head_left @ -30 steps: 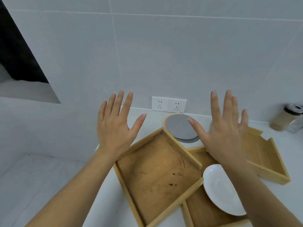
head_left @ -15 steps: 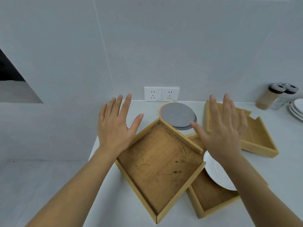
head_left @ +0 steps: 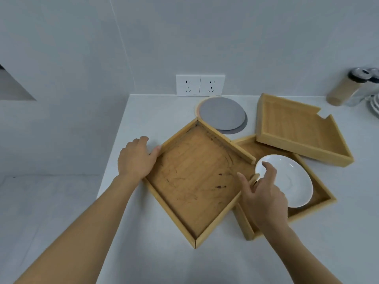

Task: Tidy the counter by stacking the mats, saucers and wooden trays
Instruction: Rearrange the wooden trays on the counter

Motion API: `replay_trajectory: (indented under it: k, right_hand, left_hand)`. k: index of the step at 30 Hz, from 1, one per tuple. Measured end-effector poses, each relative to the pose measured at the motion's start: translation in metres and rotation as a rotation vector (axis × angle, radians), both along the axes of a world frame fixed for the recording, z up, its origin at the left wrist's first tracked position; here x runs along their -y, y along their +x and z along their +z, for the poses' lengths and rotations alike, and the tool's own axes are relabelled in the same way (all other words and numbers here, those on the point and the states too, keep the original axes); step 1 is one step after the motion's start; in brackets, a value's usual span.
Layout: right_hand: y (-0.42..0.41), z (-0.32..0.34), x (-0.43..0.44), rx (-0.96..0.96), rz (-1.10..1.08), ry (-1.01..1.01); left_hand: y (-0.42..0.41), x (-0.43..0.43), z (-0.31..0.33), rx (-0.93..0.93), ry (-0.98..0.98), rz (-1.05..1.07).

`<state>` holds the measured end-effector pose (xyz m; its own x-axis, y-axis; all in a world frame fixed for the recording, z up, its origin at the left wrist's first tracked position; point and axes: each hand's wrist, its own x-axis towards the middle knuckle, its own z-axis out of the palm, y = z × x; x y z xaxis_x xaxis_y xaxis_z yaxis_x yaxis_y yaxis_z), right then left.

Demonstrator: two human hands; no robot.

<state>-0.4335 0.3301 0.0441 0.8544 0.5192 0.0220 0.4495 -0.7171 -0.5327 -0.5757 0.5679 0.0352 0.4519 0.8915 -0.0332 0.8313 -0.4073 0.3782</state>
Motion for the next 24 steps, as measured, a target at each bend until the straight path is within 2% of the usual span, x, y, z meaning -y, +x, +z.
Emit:
replay_trajectory:
  k: [6, 14, 19, 24]
  right_hand:
    - [-0.016, -0.008, 0.002, -0.139, -0.027, -0.044]
    - [-0.016, -0.009, -0.005, -0.306, -0.066, 0.007]
    - [-0.005, 0.001, -0.019, -0.277, -0.043, 0.031]
    - [0.006, 0.029, -0.051, -0.141, 0.058, 0.067]
  left_hand:
    - [0.001, 0.002, -0.009, -0.029, -0.075, -0.056]
    - [-0.004, -0.001, -0.017, 0.024, -0.098, -0.112]
    - [-0.007, 0.002, -0.011, 0.12, -0.039, -0.027]
    - [-0.013, -0.009, 0.003, 0.15, 0.017, 0.14]
